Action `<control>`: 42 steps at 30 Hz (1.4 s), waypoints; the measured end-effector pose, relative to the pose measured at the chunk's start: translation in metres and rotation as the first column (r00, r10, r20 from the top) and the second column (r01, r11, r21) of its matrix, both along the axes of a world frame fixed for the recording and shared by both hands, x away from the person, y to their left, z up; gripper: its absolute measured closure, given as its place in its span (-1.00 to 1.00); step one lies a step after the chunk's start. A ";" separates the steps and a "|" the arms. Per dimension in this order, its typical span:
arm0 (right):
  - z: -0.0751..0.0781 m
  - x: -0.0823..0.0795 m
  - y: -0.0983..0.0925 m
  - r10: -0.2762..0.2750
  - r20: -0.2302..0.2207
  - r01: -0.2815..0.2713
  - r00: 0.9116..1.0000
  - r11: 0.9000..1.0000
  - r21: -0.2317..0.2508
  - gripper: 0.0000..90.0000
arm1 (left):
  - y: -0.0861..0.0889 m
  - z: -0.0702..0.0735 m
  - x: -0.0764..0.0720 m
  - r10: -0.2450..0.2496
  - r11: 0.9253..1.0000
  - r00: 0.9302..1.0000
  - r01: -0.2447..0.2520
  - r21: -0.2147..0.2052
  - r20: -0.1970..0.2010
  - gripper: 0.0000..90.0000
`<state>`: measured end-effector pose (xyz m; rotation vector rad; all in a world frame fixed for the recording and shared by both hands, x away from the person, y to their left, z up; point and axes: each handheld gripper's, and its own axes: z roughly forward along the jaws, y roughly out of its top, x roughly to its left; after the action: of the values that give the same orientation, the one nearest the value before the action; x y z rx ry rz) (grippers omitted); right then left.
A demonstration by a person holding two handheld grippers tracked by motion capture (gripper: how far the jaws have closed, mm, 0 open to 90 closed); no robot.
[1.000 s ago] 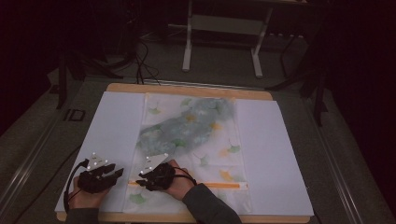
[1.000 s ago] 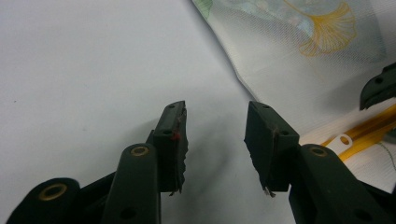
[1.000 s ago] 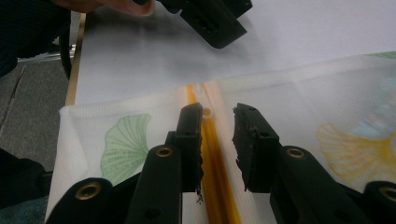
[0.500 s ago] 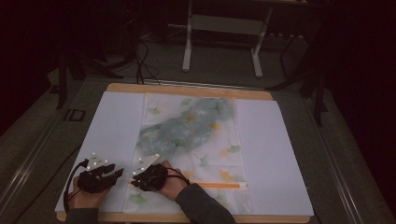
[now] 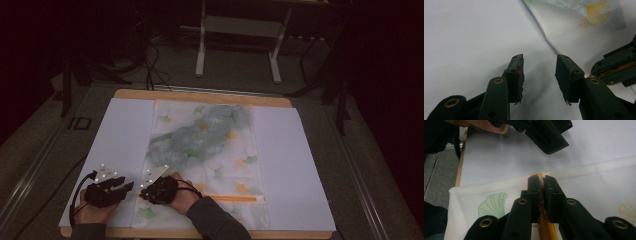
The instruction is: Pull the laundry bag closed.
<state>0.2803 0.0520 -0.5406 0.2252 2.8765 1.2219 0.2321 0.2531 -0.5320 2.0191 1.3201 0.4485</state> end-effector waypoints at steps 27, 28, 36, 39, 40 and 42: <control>0.002 -0.002 -0.007 -0.008 0.008 0.008 1.000 1.000 0.006 0.87 | -0.012 0.008 -0.033 -0.088 0.992 0.996 0.085 -0.090 -0.031 0.24; 0.002 -0.002 -0.007 -0.008 0.008 0.008 1.000 1.000 0.006 0.87 | -0.012 0.008 -0.033 -0.088 0.992 0.996 0.085 -0.090 -0.031 0.24; 0.006 -0.003 -0.008 -0.006 0.033 0.006 0.999 1.000 0.001 0.88 | -0.018 0.005 -0.030 -0.139 0.985 0.988 0.130 -0.116 -0.073 0.26; 0.009 -0.003 -0.010 -0.012 0.033 0.011 0.999 1.000 0.008 0.88 | -0.018 0.003 -0.028 -0.151 0.982 0.985 0.139 -0.129 -0.086 0.26; 0.009 -0.003 -0.010 -0.012 0.033 0.011 0.999 1.000 0.008 0.88 | -0.018 0.003 -0.028 -0.151 0.982 0.985 0.139 -0.129 -0.086 0.27; 0.012 -0.002 -0.013 -0.008 0.036 0.008 0.999 1.000 0.006 0.88 | -0.019 0.001 -0.025 -0.173 0.977 0.980 0.159 -0.141 -0.098 0.28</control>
<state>0.2779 0.0392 -0.5284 0.2122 2.8393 1.2198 0.2074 0.2342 -0.5308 2.0459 1.1990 0.1707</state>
